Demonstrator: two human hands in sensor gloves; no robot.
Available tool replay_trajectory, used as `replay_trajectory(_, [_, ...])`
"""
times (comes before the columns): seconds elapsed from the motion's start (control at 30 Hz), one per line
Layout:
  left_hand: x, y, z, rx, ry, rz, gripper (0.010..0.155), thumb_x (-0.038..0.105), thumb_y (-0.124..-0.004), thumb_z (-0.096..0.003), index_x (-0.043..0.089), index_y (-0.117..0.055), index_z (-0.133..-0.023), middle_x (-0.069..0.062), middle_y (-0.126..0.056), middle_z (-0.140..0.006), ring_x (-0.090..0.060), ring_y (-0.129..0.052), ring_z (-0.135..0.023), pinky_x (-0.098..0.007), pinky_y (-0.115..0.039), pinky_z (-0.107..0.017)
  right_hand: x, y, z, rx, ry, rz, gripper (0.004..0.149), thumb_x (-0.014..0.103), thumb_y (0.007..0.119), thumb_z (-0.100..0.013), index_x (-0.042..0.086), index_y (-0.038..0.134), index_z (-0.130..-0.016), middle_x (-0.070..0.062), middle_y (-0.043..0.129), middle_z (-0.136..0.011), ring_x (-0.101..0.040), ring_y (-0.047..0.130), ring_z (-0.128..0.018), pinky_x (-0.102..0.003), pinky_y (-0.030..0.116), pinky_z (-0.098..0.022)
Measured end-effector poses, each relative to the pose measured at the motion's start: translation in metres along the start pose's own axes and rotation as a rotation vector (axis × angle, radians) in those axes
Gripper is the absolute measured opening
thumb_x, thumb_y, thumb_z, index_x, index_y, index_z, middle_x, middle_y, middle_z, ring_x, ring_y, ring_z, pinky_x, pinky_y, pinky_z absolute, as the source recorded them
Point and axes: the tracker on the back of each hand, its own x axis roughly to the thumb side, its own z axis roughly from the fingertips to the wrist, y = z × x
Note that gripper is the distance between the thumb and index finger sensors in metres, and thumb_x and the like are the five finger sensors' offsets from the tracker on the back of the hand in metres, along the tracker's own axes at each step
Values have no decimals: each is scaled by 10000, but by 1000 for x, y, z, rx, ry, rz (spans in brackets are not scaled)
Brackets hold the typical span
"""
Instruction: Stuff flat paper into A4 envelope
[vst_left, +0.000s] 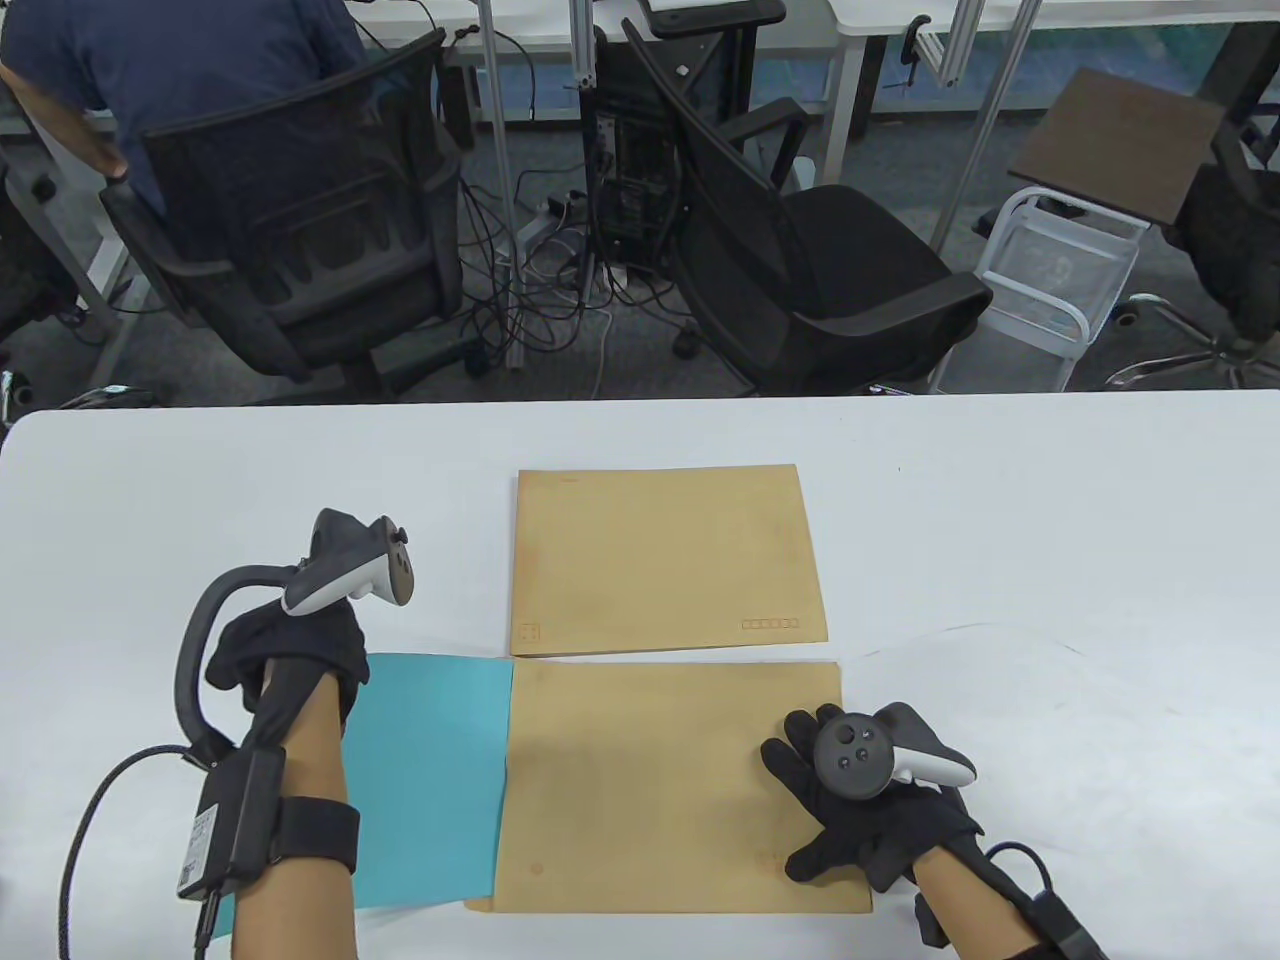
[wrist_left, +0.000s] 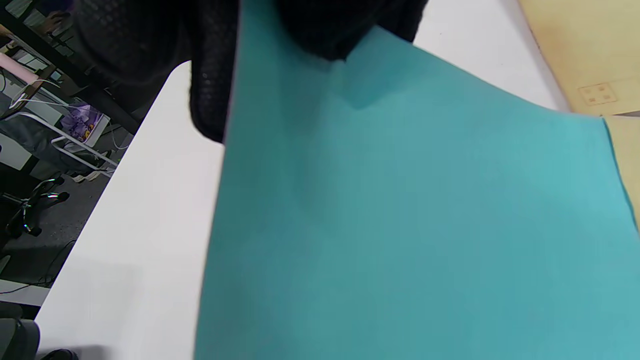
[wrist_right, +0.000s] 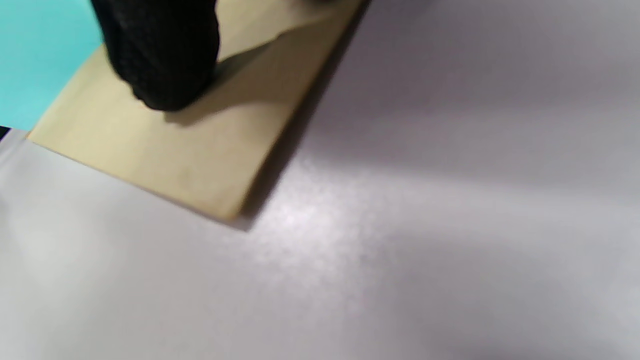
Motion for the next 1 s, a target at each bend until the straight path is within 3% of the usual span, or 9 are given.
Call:
replay_trajectory(0.57, [5,-12,-21,-4,-58,-8,487,161,-706,-499,311,-820,-948,-102,-923,-867,-274,-974,-612,-565,-761,-590,-1,0,0,-2,-2,-5,1034,468,793,-516,186,-22,-1087,-121,-229,-1028,-429,-306,-859,-722,-170,-495])
replay_trajectory(1.0, [13,-8,-40,-20,-77,46,489,168,-699,-504,299,-802,-963,-109,-918,-857,-273,-967,-568,-516,-787,-539,-1,1,0,-3,-9,-16,1035,461,794,-516,185,-23,-1087,-119,-233,-1026,-426,-313,-854,-717,-181,-486])
